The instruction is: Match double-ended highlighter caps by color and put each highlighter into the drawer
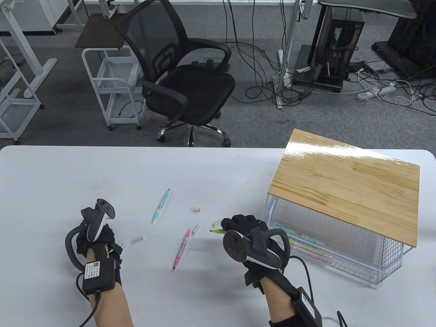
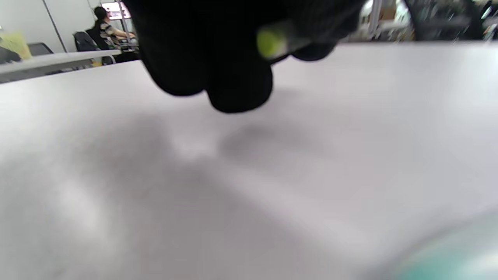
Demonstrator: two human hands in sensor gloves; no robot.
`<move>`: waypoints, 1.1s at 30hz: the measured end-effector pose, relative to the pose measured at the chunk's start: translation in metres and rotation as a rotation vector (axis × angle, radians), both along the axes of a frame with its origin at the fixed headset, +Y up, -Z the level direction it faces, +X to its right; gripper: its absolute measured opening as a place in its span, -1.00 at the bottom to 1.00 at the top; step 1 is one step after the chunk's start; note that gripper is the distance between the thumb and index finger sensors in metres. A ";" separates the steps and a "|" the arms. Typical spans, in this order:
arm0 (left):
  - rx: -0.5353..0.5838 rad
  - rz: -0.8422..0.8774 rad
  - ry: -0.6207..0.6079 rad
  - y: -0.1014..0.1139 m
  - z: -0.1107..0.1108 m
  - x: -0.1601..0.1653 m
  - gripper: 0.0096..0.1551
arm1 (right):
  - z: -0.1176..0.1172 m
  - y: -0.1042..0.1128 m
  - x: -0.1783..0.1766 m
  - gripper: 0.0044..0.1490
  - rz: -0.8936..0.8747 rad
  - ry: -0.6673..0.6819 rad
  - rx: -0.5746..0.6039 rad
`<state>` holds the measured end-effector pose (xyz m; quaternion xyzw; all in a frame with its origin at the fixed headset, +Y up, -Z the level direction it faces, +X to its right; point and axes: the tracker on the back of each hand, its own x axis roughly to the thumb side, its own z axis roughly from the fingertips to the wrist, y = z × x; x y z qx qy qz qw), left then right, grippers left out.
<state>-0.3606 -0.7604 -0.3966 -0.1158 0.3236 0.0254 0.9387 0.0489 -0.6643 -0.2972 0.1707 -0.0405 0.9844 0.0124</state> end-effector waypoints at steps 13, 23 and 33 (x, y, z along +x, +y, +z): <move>0.540 0.030 -0.565 0.111 0.065 0.111 -0.56 | 0.009 0.003 -0.012 -0.33 0.038 0.035 0.032; 0.675 -0.036 -0.885 0.107 0.101 0.151 -0.53 | 0.015 0.006 -0.015 -0.32 0.033 0.062 0.070; 0.565 0.152 -1.032 0.096 0.102 0.166 -0.34 | 0.019 0.003 -0.020 -0.33 0.033 0.083 0.111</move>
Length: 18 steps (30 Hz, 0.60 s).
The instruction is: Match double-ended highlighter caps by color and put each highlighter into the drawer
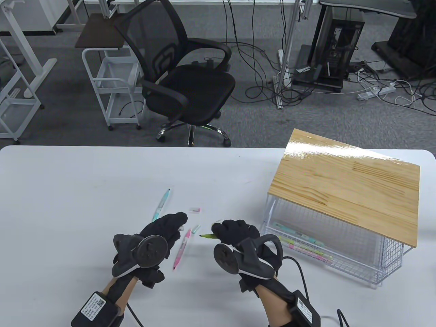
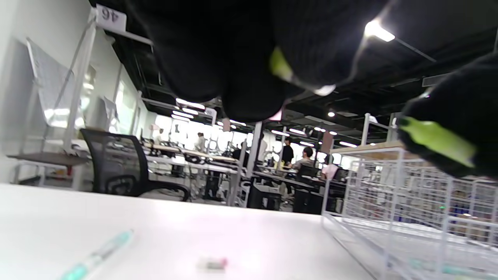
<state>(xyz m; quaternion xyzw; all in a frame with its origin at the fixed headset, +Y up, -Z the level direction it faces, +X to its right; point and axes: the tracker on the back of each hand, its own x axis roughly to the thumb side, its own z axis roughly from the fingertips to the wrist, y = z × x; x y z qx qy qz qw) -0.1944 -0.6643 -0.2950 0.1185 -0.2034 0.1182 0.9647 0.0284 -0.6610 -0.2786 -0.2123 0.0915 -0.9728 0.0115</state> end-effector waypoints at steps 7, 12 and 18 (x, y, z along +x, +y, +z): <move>0.009 -0.044 -0.028 -0.003 0.006 0.016 -0.34 | 0.001 -0.001 -0.001 -0.33 -0.007 0.005 0.018; 0.013 -0.052 -0.039 -0.006 0.008 0.022 -0.35 | 0.002 -0.002 -0.004 -0.33 -0.003 0.010 0.012; 0.009 -0.055 -0.064 -0.009 0.010 0.030 -0.35 | 0.001 -0.004 -0.005 -0.33 -0.012 0.024 0.011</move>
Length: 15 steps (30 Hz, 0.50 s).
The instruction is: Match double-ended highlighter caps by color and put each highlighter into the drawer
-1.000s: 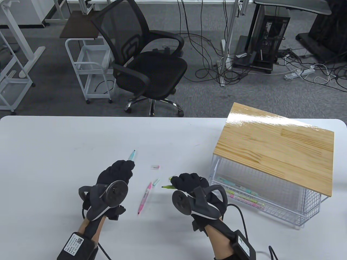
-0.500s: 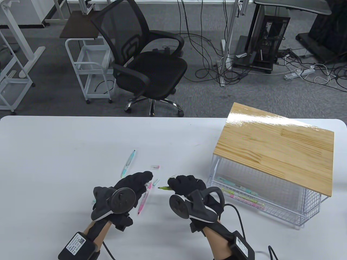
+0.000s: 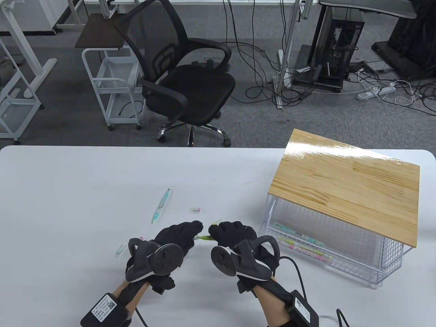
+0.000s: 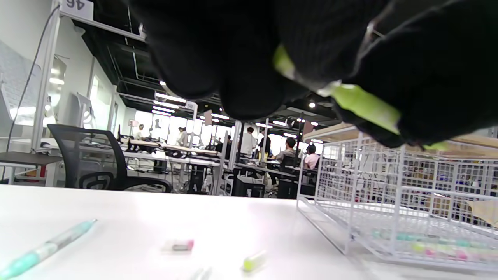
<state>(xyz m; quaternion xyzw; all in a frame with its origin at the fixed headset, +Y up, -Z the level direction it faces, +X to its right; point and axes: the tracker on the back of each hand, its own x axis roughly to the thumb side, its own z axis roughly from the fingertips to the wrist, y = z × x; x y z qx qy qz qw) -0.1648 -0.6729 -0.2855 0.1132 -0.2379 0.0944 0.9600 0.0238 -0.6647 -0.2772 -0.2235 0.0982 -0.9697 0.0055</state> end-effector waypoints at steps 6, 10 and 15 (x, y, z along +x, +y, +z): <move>-0.014 0.035 -0.024 -0.003 0.001 0.004 -0.35 | 0.000 -0.001 -0.001 -0.33 -0.016 0.020 -0.016; 0.023 0.052 -0.021 -0.003 0.003 0.005 -0.35 | 0.001 0.000 -0.001 -0.33 -0.033 0.039 -0.004; 0.074 0.081 -0.036 -0.005 0.008 0.007 -0.39 | 0.002 0.000 0.000 -0.34 -0.045 0.094 0.046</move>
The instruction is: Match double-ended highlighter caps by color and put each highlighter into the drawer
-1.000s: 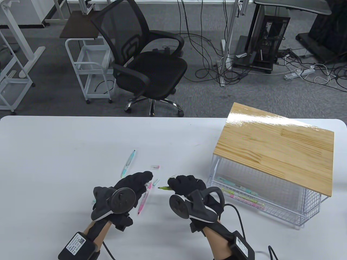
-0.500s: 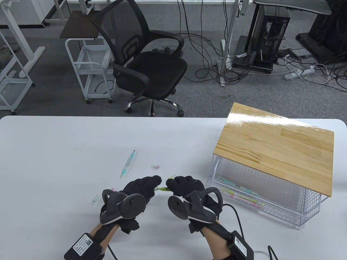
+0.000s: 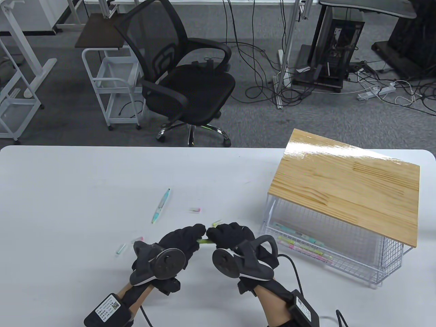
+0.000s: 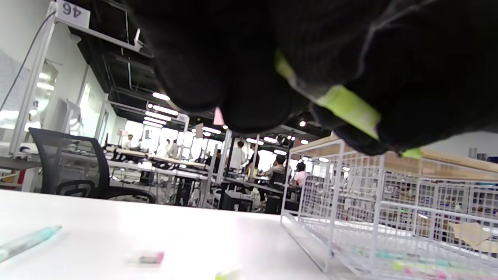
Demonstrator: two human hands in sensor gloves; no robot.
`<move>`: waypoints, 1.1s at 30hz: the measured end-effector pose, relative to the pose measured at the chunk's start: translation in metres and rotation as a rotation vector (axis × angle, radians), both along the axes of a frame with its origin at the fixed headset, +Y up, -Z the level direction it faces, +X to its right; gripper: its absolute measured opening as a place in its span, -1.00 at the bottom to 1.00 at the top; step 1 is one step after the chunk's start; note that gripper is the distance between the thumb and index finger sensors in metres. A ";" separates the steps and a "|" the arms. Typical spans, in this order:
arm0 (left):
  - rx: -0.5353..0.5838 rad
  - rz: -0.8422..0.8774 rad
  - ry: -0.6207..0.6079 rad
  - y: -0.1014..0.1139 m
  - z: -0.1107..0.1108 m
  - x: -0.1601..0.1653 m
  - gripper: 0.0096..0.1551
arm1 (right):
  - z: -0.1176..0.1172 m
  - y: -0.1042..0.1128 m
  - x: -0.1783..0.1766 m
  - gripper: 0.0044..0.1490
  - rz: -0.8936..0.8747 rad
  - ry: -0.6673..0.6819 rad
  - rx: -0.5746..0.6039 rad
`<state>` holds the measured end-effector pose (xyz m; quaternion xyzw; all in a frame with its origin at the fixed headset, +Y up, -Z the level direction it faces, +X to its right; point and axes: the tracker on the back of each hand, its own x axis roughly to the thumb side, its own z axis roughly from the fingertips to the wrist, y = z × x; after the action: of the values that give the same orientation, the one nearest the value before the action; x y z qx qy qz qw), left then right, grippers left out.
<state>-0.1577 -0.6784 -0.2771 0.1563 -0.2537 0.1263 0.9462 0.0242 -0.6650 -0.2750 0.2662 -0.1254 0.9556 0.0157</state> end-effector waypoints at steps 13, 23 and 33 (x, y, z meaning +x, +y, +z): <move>0.042 -0.035 0.017 0.002 0.003 0.009 -0.39 | -0.001 0.001 0.002 -0.36 -0.016 0.017 -0.003; -0.081 0.029 0.121 0.006 -0.019 -0.016 -0.37 | -0.017 0.007 0.045 -0.26 -0.186 -0.168 -0.057; -0.434 0.571 -0.010 0.002 -0.034 -0.046 -0.36 | -0.031 -0.004 0.063 -0.15 -0.660 -0.087 -0.357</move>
<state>-0.2042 -0.6764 -0.3114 0.0157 -0.1716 0.4374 0.8826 0.0877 -0.6692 -0.3062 0.1635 -0.0367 0.9164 0.3635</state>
